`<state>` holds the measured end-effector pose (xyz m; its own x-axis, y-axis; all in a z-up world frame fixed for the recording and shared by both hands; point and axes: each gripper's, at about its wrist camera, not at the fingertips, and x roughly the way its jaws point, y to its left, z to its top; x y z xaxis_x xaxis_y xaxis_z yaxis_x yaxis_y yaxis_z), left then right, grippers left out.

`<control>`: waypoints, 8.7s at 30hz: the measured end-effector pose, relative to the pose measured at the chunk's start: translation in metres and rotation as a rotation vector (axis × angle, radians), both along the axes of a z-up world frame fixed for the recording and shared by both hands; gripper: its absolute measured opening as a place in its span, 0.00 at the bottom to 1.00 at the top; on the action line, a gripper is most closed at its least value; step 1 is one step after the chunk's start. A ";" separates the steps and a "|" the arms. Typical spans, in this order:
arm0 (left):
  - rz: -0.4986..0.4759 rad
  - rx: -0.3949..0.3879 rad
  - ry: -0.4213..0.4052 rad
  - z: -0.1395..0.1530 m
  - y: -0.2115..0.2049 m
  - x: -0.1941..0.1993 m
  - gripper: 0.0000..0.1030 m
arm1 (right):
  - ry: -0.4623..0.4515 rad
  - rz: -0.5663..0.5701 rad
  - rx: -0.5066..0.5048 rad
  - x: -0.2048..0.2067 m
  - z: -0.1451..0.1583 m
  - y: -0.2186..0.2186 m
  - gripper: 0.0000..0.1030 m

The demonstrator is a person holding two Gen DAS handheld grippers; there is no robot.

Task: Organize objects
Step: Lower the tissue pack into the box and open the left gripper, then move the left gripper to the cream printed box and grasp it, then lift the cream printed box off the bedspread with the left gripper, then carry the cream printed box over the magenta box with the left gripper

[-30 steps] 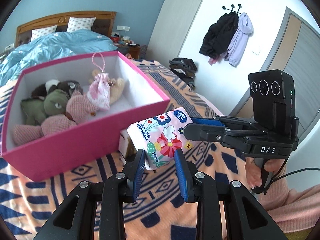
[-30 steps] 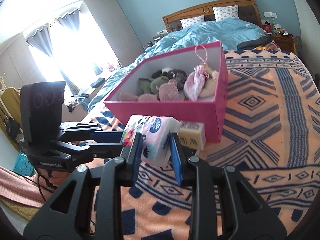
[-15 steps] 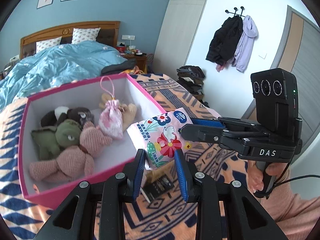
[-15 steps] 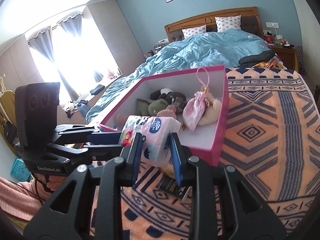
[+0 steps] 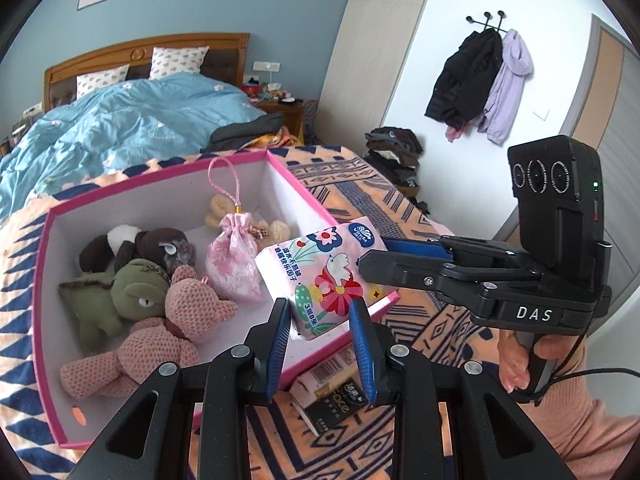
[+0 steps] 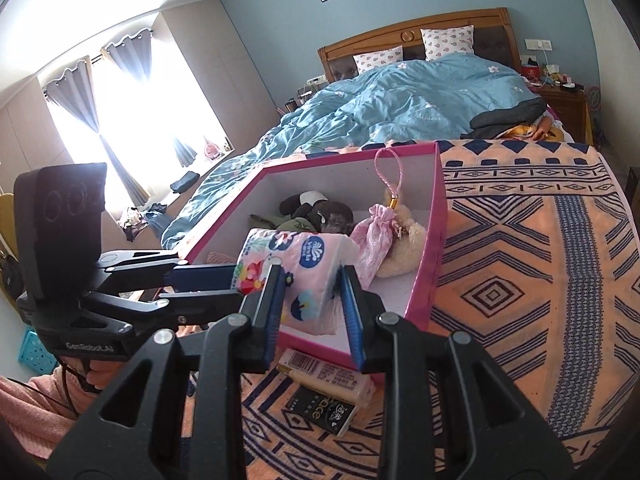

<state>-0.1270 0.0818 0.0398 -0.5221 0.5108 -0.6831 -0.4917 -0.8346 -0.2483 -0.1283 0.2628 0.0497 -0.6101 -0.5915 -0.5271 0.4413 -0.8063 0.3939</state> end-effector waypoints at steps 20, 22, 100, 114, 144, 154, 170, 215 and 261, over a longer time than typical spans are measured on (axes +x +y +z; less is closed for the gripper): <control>0.012 -0.016 -0.155 -0.037 0.000 -0.030 0.29 | -0.095 -0.020 0.110 -0.022 -0.028 -0.011 0.33; 0.015 -0.017 -0.166 -0.038 0.000 -0.032 0.29 | -0.096 -0.028 0.123 -0.022 -0.027 -0.013 0.33; -0.004 0.085 -0.161 -0.099 -0.010 0.053 0.40 | -0.189 -0.007 -0.041 0.064 -0.106 0.010 0.37; -0.017 0.088 -0.175 -0.099 -0.002 0.052 0.37 | -0.194 -0.004 -0.051 0.056 -0.108 0.004 0.37; -0.037 0.092 -0.088 -0.067 -0.002 0.074 0.37 | -0.089 -0.011 0.004 0.082 -0.072 -0.005 0.37; -0.054 0.127 -0.074 -0.053 -0.006 0.080 0.37 | -0.034 -0.008 0.009 0.090 -0.053 -0.004 0.37; -0.055 0.117 0.004 -0.028 -0.007 0.088 0.37 | 0.034 0.011 0.013 0.095 -0.027 -0.005 0.37; -0.032 0.081 0.114 0.011 -0.011 0.060 0.37 | 0.126 0.045 0.018 0.060 0.015 -0.009 0.37; 0.014 0.043 0.042 -0.011 -0.006 0.010 0.37 | 0.033 0.029 0.053 0.006 -0.006 -0.008 0.37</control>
<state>-0.1173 0.0763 0.0293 -0.5573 0.5315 -0.6379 -0.4909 -0.8306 -0.2631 -0.1218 0.2546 0.0438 -0.6104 -0.5811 -0.5383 0.4772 -0.8122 0.3357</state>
